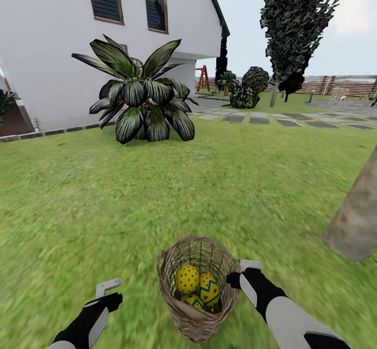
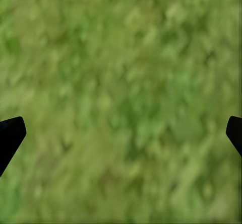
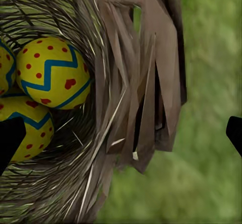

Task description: Take the three Easter eggs out of the wicker basket on the lawn in the garden, then place them on the lawn next to a single tree (choose any tree) so that all three eggs are next to the same tree and none are left in the basket.

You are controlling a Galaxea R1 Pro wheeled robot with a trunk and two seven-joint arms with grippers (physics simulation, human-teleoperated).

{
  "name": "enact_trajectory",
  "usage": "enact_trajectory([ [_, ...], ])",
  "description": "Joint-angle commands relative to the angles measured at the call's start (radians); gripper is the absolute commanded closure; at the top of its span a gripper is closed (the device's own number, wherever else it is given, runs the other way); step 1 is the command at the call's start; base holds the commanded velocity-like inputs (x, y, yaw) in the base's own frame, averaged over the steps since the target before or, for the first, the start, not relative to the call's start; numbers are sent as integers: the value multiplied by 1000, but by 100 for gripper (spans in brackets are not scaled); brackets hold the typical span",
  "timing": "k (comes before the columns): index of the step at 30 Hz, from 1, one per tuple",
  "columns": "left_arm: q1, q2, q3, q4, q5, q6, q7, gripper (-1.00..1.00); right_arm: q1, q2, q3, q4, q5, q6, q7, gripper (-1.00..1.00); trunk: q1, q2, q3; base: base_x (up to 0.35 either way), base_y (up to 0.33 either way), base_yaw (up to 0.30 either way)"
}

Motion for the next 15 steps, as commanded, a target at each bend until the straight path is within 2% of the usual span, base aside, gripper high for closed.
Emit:
enact_trajectory([
  [1, 0, 0, -1, -2, 10, 5, 3, -100, 0, 1, -5, -2, -1, 5, -3, -100, -4, 7, 2, 0, 0, 0],
  [15, 0, 0, 0, 0, 10, 10, 5, -100, 0, 4, -3, -5, -1, 5, -3, -100, -58, 105, 46, 0, 0, 0],
])
